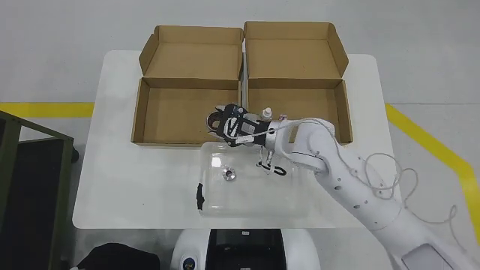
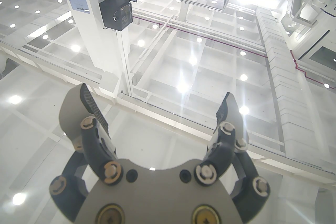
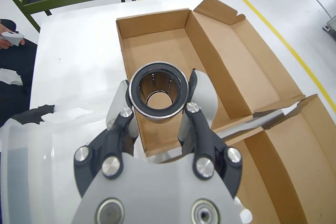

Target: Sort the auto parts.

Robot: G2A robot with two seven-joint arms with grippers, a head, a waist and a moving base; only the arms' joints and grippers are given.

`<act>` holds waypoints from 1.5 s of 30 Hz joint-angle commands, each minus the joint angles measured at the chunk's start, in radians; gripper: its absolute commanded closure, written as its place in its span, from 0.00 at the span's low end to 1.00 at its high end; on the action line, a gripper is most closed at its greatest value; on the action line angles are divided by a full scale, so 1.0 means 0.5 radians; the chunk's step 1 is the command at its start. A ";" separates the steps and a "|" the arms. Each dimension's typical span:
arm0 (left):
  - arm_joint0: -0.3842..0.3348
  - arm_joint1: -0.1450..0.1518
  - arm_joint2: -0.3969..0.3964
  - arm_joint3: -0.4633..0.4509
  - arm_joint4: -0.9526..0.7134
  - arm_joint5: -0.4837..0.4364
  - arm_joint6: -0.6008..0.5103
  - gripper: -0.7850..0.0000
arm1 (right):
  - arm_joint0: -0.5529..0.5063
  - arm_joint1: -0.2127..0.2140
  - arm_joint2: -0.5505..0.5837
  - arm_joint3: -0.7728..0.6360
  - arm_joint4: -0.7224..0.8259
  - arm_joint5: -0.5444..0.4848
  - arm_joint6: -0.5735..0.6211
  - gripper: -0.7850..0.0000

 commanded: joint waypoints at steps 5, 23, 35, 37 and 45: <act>0.000 0.000 0.000 0.000 0.000 0.000 0.000 0.00 | 0.163 -0.068 -0.109 0.202 0.027 0.048 0.139 1.00; 0.000 0.000 0.000 0.000 0.000 0.000 0.000 0.00 | 0.404 -0.255 -0.357 0.651 0.080 0.064 0.344 0.75; 0.000 0.000 0.000 0.000 0.000 0.000 0.000 0.00 | 0.434 -0.309 -0.369 0.750 0.087 0.003 0.396 0.46; 0.000 0.000 0.000 0.000 0.000 0.000 0.000 0.00 | 0.439 -0.311 -0.359 0.741 0.080 -0.010 0.413 0.24; 0.000 0.000 0.000 0.000 0.000 0.000 0.000 0.00 | 0.368 -0.266 -0.194 0.460 0.033 -0.034 0.352 0.10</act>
